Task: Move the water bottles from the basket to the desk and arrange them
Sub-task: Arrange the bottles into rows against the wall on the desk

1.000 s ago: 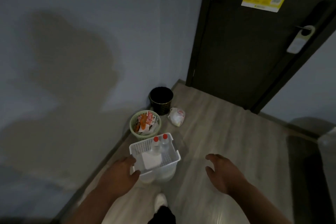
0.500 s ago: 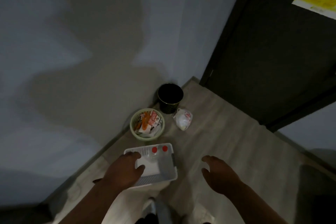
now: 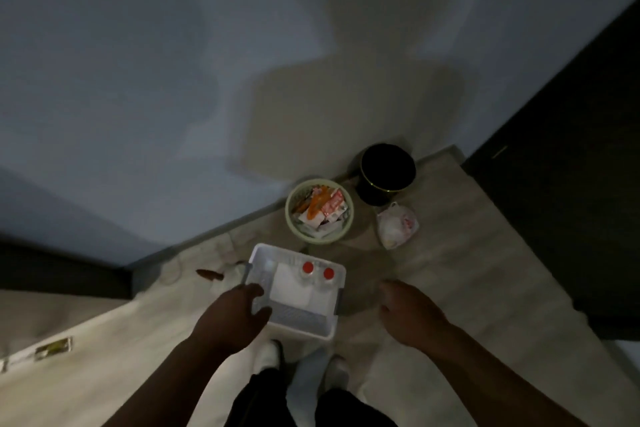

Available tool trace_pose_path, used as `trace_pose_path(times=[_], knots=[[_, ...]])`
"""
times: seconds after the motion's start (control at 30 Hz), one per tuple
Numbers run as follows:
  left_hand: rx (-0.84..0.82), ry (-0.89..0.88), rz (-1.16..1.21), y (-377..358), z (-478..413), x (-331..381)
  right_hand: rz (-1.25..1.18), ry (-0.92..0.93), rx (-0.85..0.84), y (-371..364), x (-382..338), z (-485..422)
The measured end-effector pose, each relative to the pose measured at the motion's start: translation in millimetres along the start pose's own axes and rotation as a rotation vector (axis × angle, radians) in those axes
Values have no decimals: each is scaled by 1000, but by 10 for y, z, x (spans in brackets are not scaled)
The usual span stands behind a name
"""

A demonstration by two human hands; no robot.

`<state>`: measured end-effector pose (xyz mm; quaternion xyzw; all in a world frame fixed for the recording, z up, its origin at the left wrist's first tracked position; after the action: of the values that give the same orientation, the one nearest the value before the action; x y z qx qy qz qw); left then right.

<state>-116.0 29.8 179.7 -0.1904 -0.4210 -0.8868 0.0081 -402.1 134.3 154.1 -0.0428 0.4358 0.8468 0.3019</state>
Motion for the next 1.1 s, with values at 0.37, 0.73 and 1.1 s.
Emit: trace_pose_path(times=[0.37, 0.73, 1.1], knots=[[-2, -27, 177, -1219, -1340, -232, -92, 95, -96, -1072, 131, -1532], [-67, -190, 68, -2085, -2646, -276, -280, 175, 76, -1927, 376, -2532], [65, -214, 208, -2172, -2829, -295, -326, 99, 160, -2009, 288, -2681]])
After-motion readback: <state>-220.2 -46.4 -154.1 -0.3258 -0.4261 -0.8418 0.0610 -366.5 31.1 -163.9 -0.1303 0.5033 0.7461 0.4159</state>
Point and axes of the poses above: each hand's wrist, its own z-axis away from the middle knuckle, its own y-axis out of the back of the hand, x = y × z, the point moved 5 cm from there along -z, towards the middle knuckle, and after that the axes turned 4 degrees about -z, right-handed, at the moved point
